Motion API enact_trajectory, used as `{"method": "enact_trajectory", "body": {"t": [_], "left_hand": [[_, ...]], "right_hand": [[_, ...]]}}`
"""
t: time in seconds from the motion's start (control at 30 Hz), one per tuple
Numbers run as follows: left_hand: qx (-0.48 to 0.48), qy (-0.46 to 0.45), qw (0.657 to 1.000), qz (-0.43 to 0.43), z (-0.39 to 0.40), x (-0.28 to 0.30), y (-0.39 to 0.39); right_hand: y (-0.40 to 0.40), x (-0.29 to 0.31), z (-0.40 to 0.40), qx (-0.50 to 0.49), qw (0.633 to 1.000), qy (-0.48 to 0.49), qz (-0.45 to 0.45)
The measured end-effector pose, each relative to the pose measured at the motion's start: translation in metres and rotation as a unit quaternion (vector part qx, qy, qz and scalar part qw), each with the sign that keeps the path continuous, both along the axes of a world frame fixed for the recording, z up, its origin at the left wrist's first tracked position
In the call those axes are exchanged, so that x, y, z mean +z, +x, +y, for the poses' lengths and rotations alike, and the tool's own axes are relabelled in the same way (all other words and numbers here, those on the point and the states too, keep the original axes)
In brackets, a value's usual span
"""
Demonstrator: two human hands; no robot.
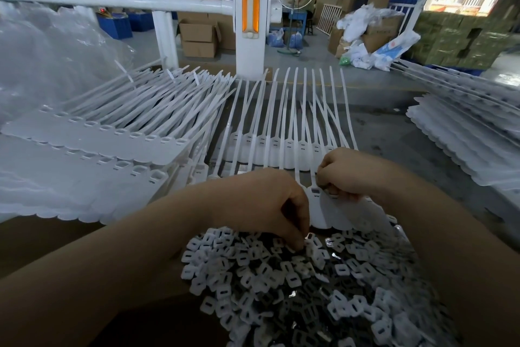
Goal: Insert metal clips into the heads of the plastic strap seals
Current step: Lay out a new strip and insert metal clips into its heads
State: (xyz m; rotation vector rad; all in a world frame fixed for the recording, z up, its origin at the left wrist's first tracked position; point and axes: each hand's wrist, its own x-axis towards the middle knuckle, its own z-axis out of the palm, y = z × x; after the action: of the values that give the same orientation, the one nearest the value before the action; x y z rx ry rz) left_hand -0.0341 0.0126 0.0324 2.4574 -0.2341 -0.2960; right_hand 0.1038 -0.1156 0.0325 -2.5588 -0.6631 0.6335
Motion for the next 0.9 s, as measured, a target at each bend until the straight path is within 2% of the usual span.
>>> {"method": "enact_trajectory", "body": {"t": [0.1, 0.27, 0.37, 0.63, 0.9], "left_hand": [[0.037, -0.031, 0.999, -0.005, 0.002, 0.002, 0.005], [0.186, -0.125, 0.974, -0.029, 0.009, 0.004, 0.029], [0.244, -0.119, 0.962, -0.025, 0.007, 0.002, 0.046], [0.24, -0.125, 0.963, 0.005, -0.005, -0.011, 0.059], [0.239, -0.058, 0.969, -0.023, -0.014, -0.015, 0.06]], "right_hand": [[-0.002, 0.0, -0.001, -0.022, 0.999, 0.037, 0.011], [-0.003, 0.001, -0.002, -0.059, 0.994, 0.088, 0.04], [-0.003, 0.002, -0.003, -0.07, 0.991, 0.098, 0.06], [0.0, 0.0, -0.003, -0.071, 0.991, 0.097, 0.06], [0.0, -0.001, -0.002, -0.072, 0.992, 0.091, 0.055]]}}
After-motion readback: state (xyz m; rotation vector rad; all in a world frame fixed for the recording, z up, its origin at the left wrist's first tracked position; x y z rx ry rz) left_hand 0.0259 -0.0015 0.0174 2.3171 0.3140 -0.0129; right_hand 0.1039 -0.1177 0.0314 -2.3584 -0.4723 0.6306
